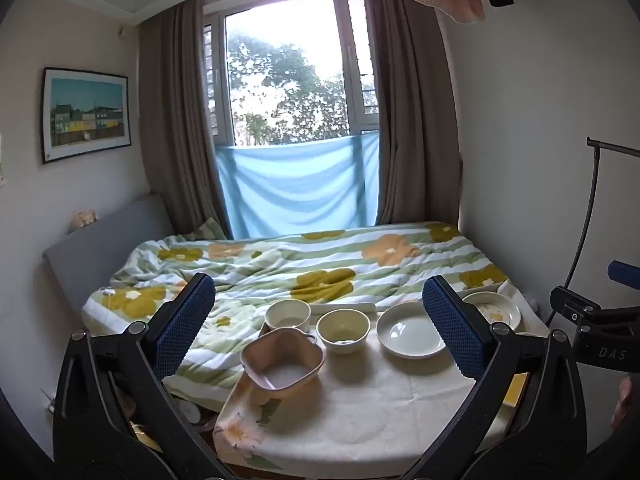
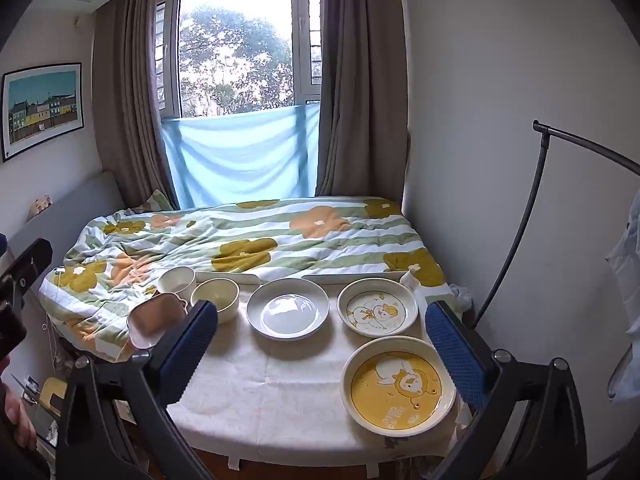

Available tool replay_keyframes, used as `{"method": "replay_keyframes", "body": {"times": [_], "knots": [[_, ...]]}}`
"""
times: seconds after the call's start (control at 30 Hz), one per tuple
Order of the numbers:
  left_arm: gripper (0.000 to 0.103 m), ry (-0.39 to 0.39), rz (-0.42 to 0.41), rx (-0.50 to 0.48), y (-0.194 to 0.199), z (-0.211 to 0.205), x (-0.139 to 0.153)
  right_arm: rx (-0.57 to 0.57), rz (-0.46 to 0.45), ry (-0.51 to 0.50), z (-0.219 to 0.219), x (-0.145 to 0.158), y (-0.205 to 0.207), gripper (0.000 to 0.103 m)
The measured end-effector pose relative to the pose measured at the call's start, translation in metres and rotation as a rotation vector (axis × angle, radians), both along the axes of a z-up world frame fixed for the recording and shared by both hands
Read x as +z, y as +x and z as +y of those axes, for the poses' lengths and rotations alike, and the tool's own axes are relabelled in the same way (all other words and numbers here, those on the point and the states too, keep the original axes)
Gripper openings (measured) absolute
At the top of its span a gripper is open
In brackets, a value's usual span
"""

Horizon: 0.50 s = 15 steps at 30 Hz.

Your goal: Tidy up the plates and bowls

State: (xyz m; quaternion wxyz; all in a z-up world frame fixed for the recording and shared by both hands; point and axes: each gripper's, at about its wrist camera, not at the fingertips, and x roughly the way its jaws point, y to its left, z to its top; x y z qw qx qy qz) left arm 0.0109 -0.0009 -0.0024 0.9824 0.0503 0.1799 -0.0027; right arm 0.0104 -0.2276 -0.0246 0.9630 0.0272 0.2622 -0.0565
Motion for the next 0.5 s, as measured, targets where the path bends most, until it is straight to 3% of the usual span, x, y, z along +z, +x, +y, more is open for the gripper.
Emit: {"method": "replay_keyframes", "body": {"times": [0.07, 0.2, 0.3, 0.5], "knots": [[0.103, 0.054, -0.026, -0.011, 0.002, -0.013, 0.002, -0.001, 0.003, 0.0, 0.0, 0.0, 0.0, 0.103], [0.103, 0.037, -0.041, -0.014, 0.006, -0.02, -0.001, -0.001, 0.0, 0.004, -0.001, 0.0, 0.0, 0.103], [0.103, -0.007, -0.055, -0.025, -0.004, 0.0, 0.0, -0.002, 0.002, 0.007, -0.002, -0.001, 0.001, 0.103], [0.103, -0.009, -0.044, -0.005, -0.001, 0.001, 0.002, 0.008, -0.005, 0.008, 0.0, 0.0, -0.002, 0.103]]}}
